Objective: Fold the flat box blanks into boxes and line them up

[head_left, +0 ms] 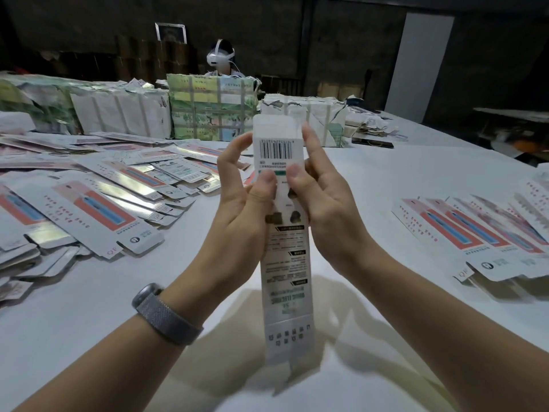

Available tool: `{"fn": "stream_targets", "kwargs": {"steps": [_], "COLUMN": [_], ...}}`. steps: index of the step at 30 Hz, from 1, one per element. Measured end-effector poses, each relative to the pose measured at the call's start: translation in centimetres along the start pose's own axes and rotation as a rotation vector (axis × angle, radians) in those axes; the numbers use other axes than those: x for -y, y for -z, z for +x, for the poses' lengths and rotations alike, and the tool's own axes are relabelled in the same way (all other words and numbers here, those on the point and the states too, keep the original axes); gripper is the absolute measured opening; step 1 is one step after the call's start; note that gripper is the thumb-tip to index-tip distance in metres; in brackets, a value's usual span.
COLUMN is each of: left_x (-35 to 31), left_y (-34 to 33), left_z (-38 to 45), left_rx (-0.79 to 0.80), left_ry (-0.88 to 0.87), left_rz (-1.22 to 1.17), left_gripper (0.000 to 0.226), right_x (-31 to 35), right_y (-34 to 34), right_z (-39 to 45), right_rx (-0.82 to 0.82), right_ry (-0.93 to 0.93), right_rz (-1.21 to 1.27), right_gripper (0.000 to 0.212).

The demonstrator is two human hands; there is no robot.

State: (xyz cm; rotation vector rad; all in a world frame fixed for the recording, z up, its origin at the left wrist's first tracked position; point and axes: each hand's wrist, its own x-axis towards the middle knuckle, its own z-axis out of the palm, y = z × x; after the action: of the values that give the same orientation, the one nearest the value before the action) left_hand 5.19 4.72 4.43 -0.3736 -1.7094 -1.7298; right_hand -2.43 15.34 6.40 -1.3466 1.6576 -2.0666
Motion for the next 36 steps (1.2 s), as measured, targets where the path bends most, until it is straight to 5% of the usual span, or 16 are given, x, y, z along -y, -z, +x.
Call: {"fn": "stream_targets", "kwargs": {"steps": [6, 20, 29, 36], "left_x": [-0.1, 0.0, 0.3, 0.3], "left_y": [0.3, 0.2, 0.1, 0.3], "left_z": [0.0, -0.1, -0.1, 0.0], "left_rx": [-0.02, 0.024, 0.095, 0.102], "left_ry": [0.04, 0.078, 0.123, 0.194], "left_rz": [0.025, -0.048, 0.027, -0.033], "left_gripper": [0.054, 0.034, 0.047, 0.049], "right_x": [-0.4, -0.5, 0.0, 0.3], "right_y": [0.0, 0.4, 1.9, 2.5], "right_z": [-0.1, 0.3, 1.1, 1.3], "right_rx": [0.022, 0.033, -0.062, -0.062], "right_ry": [-0.001, -0.054, -0.094, -0.084], "right_rz": [0.073, 0.102, 0.291, 0.222], "right_gripper": [0.052, 0.022, 0.062, 0.044]}}
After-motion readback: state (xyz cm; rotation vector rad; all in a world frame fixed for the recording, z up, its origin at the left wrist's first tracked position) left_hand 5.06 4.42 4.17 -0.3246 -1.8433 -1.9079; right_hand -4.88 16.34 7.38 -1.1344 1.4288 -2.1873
